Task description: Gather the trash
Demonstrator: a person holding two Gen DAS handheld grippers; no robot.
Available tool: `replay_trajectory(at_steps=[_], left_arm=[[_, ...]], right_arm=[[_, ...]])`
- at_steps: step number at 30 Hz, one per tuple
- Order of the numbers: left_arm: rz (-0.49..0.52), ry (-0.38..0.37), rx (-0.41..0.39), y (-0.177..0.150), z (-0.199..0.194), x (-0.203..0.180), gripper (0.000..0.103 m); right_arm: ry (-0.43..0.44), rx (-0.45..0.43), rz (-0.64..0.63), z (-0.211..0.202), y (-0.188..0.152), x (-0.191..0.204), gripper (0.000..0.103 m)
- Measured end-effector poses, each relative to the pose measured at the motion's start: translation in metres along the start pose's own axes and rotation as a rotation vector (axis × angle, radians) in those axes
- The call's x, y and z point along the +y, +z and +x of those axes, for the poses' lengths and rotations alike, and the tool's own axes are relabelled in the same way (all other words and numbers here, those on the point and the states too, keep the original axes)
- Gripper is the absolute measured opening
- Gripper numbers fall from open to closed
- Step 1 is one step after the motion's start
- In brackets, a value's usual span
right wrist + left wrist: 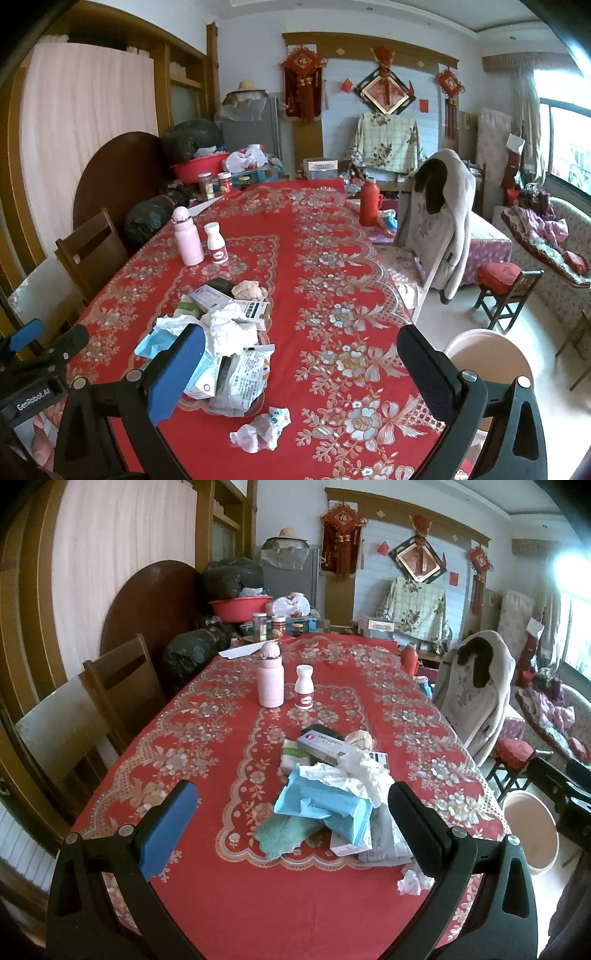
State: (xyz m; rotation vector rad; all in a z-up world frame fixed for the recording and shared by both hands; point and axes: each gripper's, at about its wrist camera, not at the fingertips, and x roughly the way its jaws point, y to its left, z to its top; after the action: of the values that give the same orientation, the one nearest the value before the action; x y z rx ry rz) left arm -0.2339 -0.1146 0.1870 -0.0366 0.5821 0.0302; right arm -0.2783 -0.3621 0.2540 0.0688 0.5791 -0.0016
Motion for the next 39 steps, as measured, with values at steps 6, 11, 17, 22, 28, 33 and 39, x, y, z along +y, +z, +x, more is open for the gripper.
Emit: replay_trajectory(at_steps=[6, 11, 17, 22, 28, 33, 39], left_arm=[[0.002, 0.002, 0.0, -0.001, -0.001, 0.0, 0.103], [-0.009, 0.004, -0.004, -0.001, -0.003, 0.003, 0.103], [-0.021, 0.011, -0.007, -0.001, -0.007, 0.01, 0.103], [-0.024, 0.015, -0.007, 0.001, -0.007, 0.014, 0.103], [-0.02, 0.013, -0.008, 0.0, -0.007, 0.014, 0.103], [-0.021, 0.015, -0.008, 0.001, -0.007, 0.015, 0.103], [-0.022, 0.016, -0.008, 0.001, -0.007, 0.015, 0.103]], right_arm=[[0.0, -0.009, -0.003, -0.003, 0.0, 0.002, 0.103], [0.001, -0.01, -0.005, -0.004, 0.001, 0.003, 0.103], [0.006, -0.018, -0.023, -0.007, 0.003, 0.011, 0.103], [0.009, -0.016, -0.027, -0.007, 0.005, 0.016, 0.103], [0.01, -0.016, -0.029, -0.007, 0.006, 0.016, 0.103], [0.009, -0.015, -0.028, -0.006, 0.006, 0.017, 0.103], [0.004, -0.015, -0.03, -0.004, 0.008, 0.021, 0.103]])
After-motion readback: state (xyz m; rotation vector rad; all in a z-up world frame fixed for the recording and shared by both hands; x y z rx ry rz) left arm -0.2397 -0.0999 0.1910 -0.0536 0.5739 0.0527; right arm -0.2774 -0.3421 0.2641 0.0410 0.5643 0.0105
